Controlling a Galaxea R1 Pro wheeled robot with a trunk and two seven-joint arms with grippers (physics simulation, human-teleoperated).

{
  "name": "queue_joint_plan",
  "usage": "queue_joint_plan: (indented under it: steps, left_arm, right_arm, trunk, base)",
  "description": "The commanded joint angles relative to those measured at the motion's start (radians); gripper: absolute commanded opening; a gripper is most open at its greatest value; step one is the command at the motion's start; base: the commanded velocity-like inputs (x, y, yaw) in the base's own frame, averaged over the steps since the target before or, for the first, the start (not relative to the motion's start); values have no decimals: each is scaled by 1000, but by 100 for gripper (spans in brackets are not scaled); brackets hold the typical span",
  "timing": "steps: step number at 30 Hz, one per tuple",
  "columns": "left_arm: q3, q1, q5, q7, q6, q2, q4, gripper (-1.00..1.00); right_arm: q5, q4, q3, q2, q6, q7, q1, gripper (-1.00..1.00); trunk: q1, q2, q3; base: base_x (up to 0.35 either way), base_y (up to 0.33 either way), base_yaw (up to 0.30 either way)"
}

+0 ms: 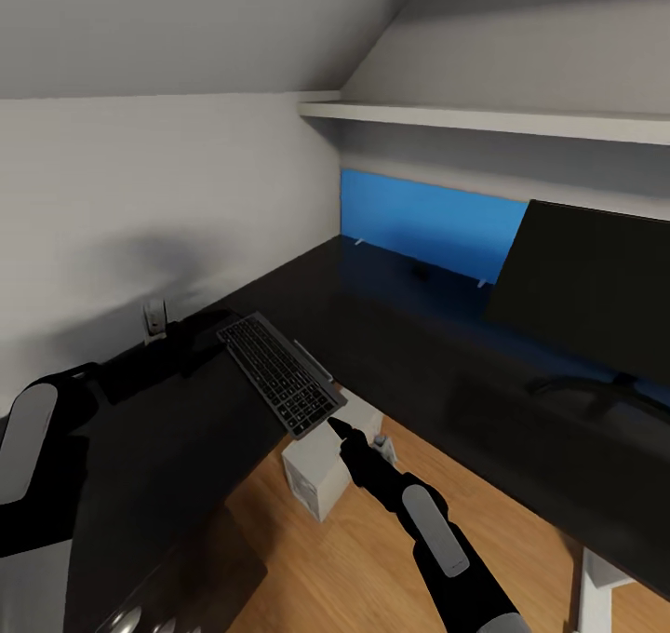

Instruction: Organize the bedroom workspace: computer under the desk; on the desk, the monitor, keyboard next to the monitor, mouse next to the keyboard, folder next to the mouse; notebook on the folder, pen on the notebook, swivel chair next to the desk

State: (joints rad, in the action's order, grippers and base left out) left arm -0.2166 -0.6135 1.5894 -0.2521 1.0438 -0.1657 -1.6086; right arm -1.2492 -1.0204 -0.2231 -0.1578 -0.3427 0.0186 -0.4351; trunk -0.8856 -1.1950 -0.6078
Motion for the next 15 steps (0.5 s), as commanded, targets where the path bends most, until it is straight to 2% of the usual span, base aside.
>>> queue_joint_plan:
  steps: [1, 7, 15]
  left_arm:
    - [-1, -1, 11, -10, 3, -1, -1, 100]
    - [-1, 0, 11, -10, 3, -1, -1, 100]
    - [-1, 0, 10, -8, 3, -1, -1, 100]
  right_arm:
    - [-5, 12, 1, 0, -3, 4, -6, 100]
    - [-5, 56, 1, -1, -2, 43, -20, 100]
    - [-4, 83, 1, -2, -1, 86, -27, 100]
  trunk:
    - [0, -1, -1]
    - [0, -1, -1]
    - [0, -1, -1]
  base:
    - [9, 0, 0]
    - [56, 0, 0]
    - [214, 26, 0]
